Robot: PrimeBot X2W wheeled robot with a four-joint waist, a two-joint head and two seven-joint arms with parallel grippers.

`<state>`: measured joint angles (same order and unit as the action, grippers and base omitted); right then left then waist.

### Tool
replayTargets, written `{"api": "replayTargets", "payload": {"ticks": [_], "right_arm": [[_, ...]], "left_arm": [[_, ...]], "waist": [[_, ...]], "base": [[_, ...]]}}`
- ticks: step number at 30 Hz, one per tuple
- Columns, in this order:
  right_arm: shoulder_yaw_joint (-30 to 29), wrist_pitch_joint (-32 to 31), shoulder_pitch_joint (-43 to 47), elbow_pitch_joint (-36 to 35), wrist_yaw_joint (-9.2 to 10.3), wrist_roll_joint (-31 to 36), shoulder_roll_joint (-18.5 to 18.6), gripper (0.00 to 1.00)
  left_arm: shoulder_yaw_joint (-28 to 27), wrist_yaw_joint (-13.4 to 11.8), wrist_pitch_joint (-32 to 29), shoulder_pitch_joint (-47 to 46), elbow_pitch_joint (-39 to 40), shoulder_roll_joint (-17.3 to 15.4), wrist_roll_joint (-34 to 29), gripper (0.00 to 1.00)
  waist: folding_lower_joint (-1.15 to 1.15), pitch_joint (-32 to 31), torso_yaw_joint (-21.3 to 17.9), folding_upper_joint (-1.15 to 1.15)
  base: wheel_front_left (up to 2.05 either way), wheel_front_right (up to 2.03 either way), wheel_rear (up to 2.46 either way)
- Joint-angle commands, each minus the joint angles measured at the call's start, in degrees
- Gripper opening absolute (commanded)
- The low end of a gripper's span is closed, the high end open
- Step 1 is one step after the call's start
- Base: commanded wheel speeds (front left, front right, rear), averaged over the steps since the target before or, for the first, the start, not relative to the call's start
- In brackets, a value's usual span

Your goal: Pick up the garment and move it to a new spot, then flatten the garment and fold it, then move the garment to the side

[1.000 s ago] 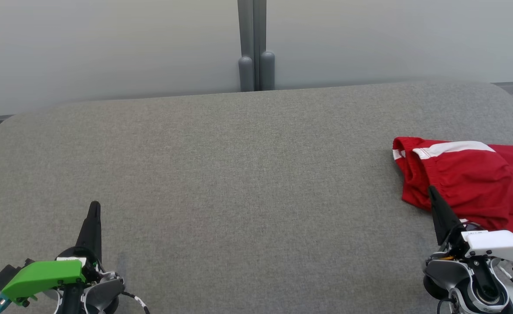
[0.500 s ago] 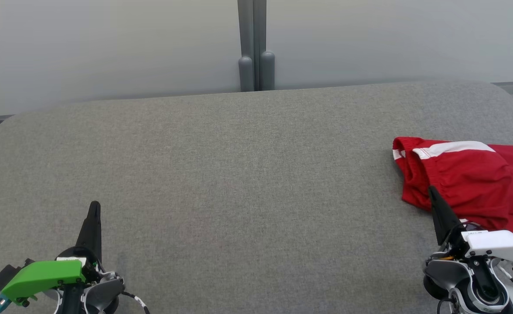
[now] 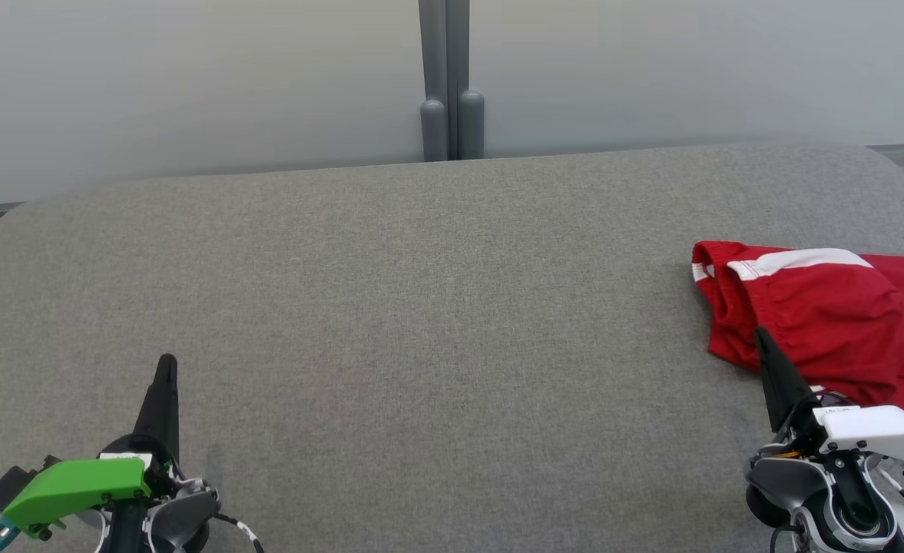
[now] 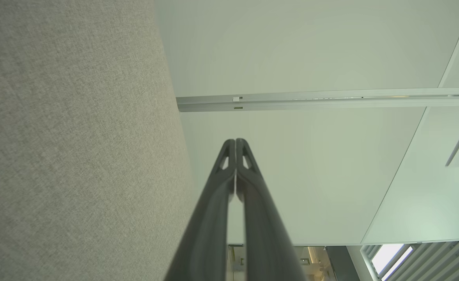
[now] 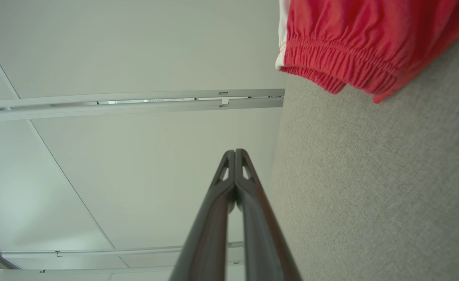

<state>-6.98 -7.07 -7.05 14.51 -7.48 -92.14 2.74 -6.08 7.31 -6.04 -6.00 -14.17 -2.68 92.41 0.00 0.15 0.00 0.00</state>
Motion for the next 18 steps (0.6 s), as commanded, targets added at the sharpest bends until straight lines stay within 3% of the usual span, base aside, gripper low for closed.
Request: {"api": "replayTargets", "payload": {"ticks": [1, 18], "right_arm": [[-0.10, -0.20, 0.72, -0.24, -0.02, -0.33, 0.26, 0.00], [-0.10, -0.20, 0.72, -0.24, -0.02, -0.33, 0.26, 0.00]], "left_arm": [[-0.22, 0.36, -0.18, -0.69, 0.20, -0.38, 0.08, 0.00], [-0.22, 0.36, -0.18, -0.69, 0.19, -0.38, 0.08, 0.00]], "waist": [[0.00, 0.00, 0.00, 0.00], [0.00, 0.00, 0.00, 0.00]], "base": [[0.00, 0.00, 0.00], [0.00, 0.00, 0.00]]}}
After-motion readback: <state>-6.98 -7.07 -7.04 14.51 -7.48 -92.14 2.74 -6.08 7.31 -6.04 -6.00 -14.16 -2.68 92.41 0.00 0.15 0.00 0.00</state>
